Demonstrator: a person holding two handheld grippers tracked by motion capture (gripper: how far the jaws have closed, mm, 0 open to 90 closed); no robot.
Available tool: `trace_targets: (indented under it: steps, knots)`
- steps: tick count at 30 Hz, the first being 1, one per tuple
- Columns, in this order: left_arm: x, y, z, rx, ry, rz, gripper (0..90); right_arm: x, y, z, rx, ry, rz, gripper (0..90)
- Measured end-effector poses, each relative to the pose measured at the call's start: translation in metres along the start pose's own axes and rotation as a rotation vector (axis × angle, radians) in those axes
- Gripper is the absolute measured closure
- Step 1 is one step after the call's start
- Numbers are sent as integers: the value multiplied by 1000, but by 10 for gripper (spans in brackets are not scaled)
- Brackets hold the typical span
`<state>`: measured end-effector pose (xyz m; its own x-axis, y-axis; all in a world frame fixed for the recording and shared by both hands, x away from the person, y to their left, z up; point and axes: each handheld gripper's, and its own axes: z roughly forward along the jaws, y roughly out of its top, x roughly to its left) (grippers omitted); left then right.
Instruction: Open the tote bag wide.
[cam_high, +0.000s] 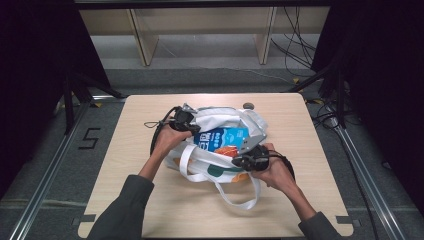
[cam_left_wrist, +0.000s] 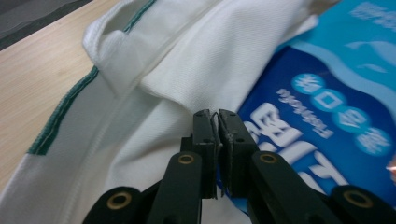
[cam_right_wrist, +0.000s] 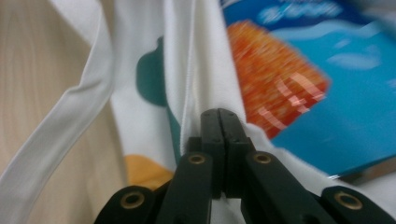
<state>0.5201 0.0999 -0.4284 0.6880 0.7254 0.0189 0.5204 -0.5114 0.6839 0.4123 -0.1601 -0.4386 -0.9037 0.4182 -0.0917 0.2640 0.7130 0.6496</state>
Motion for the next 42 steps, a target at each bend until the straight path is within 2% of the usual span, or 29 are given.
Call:
trace_targets:
  steps: [1,2,3,4,6,10,11,14,15,17,18,19,20,22,23,24,25,26,28,29,30,31,33,34,35,36,38,39,42]
  knots:
    - [0,0,0,0,0,0,860,3,-3,3,21,14,-7,900]
    - [0,2,4,15,26,10,870,7,-5,4,35,20,-2,900]
    - [1,3,8,42,49,27,875,7,-5,5,45,21,-33,900]
    - [2,4,15,66,66,25,877,12,-6,5,59,17,-6,900]
    - [3,5,16,71,70,16,888,14,-5,5,68,26,-40,900]
    - [2,2,11,59,73,25,885,14,-6,5,62,26,-55,900]
    - [-1,0,4,50,56,36,868,12,-5,2,39,16,-32,900]
    - [-5,-5,-4,35,43,59,856,10,-3,-4,8,-5,-21,900]
    - [-10,-11,-10,17,1,62,854,7,0,-10,-23,-26,-10,900]
    - [-14,-16,-15,25,-52,73,849,2,2,-17,-69,-81,21,900]
    - [-17,-20,-16,33,-82,81,847,-3,3,-19,-82,-107,15,900]
    - [-19,-24,-18,53,-91,101,846,-8,3,-20,-96,-117,11,900]
    - [-22,-28,-20,66,-95,114,845,-12,2,-22,-101,-129,37,900]
    - [-22,-32,-22,69,-97,125,851,-15,0,-22,-106,-145,55,900]
    - [-21,-35,-25,75,-104,118,851,-17,-2,-21,-91,-154,55,900]
    - [-19,-38,-30,84,-111,121,852,-16,-6,-19,-50,-134,77,900]
    - [-19,-38,-30,84,-111,121,852,-16,-6,-19,-50,-134,77,900]
    - [-19,-39,-31,89,-108,123,852,-14,-8,-16,-11,-113,56,900]
    - [-19,-41,-35,145,-83,159,849,-11,-10,-16,6,-96,62,900]
    - [-20,-44,-34,155,-38,178,848,-9,-12,-14,28,-83,70,900]
    - [-18,-45,-35,164,-49,188,848,-9,-12,-14,28,-83,70,900]
    - [-18,-47,-35,144,-48,174,849,-9,-11,-14,30,-84,70,900]
    - [-19,-47,-37,101,-29,159,832,-8,-9,-15,24,-99,31,900]
    - [-19,-45,-41,67,-42,153,830,-8,-9,-16,12,-105,53,900]
    - [-19,-45,-44,46,-34,151,828,-10,-9,-18,-9,-115,52,900]
    - [-19,-45,-44,46,-34,151,830,-10,-9,-18,-9,-115,52,900]
    - [-15,-44,-48,6,-39,116,829,-13,-10,-24,-66,-132,82,900]
    - [-13,-44,-50,0,-41,104,824,-15,-10,-26,-96,-141,79,885]
    - [-6,-47,-52,-28,-43,57,793,-18,-11,-30,-105,-146,92,857]
